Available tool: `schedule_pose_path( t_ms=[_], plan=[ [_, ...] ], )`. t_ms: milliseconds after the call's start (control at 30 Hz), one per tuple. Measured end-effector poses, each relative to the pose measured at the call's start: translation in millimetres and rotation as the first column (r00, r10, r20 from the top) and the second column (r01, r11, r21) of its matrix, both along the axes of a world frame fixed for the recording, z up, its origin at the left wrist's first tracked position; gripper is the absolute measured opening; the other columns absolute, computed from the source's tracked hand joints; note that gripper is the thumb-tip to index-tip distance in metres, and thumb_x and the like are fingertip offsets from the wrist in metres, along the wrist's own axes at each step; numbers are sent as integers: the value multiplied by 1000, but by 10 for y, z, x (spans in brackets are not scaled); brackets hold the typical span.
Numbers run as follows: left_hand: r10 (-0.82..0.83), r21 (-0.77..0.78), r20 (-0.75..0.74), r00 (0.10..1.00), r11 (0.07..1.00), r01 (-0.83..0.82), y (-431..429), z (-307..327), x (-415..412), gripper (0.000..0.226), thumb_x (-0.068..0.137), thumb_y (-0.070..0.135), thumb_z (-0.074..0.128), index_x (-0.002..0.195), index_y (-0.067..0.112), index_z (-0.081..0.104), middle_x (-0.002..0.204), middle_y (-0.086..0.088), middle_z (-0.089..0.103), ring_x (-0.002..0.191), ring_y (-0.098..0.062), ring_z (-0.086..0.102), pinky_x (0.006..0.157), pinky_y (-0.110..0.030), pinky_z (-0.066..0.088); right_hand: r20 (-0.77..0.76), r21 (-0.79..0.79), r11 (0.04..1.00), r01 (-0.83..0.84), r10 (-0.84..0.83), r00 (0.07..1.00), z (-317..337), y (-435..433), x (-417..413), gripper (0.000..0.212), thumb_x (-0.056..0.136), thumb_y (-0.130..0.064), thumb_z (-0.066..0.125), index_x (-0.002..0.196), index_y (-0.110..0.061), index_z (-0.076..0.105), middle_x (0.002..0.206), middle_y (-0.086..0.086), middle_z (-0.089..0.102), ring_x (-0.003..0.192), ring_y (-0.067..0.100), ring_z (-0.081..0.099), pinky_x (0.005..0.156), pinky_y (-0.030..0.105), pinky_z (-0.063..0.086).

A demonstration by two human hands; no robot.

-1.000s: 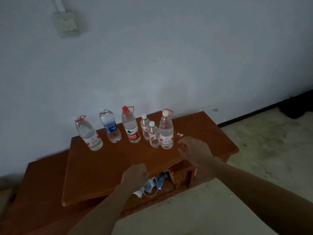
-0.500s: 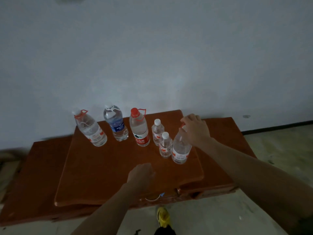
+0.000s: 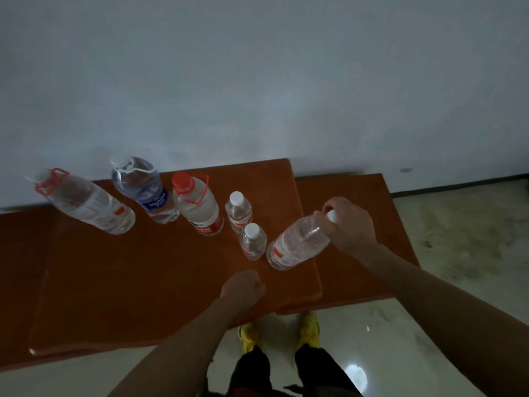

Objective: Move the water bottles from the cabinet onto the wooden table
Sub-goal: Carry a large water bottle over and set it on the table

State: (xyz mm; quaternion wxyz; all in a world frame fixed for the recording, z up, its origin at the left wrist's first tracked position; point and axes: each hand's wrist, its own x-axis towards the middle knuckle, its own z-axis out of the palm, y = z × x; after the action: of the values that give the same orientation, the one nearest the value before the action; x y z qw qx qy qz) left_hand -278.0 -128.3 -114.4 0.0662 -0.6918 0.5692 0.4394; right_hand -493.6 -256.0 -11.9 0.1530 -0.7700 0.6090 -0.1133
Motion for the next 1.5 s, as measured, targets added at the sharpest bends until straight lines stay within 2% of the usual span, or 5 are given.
schedule_pose_path(
  t_ms=[400,567,833,1100,1500],
  plan=[
    [672,119,-267,691,734,-668,-649,-499,-820,77,91,69,30,143,12,37,142,-16,47,129,-35,46,108,-43,35,236,141,989,33,-66,970,-480,-530,-1073,25,90,-42,54,82,-20,61,68,-9,62,55,5,59,46,20,40],
    [802,-3,-324,502,530,-848,-851,-835,-1061,82,75,89,29,123,28,58,112,0,66,103,-20,64,91,-47,53,367,153,988,7,-63,928,-731,-716,-1324,18,90,-33,62,82,-17,64,68,-8,65,54,4,60,44,17,45],
    [862,-52,-230,452,453,-890,-691,-449,-1518,72,85,70,45,132,15,48,119,-11,61,108,-30,60,93,-48,50,365,155,984,-90,28,931,-701,-770,-1436,21,85,-41,59,75,-22,60,60,-10,61,49,7,59,42,26,47],
    [944,159,-324,-62,-10,-987,243,-152,-1673,92,65,84,58,122,12,57,117,-8,65,106,-30,63,92,-49,51,383,105,924,-368,304,872,44,-501,-773,29,79,-36,53,62,-14,60,48,-3,56,41,13,50,42,21,31],
    [752,160,-508,-421,-398,-903,2536,57,-892,104,48,97,53,103,9,65,96,-12,72,87,-28,71,80,-50,58,529,14,670,-742,625,574,870,1594,699,24,81,-32,58,61,-18,53,53,6,56,47,19,50,46,27,39]
  ],
)
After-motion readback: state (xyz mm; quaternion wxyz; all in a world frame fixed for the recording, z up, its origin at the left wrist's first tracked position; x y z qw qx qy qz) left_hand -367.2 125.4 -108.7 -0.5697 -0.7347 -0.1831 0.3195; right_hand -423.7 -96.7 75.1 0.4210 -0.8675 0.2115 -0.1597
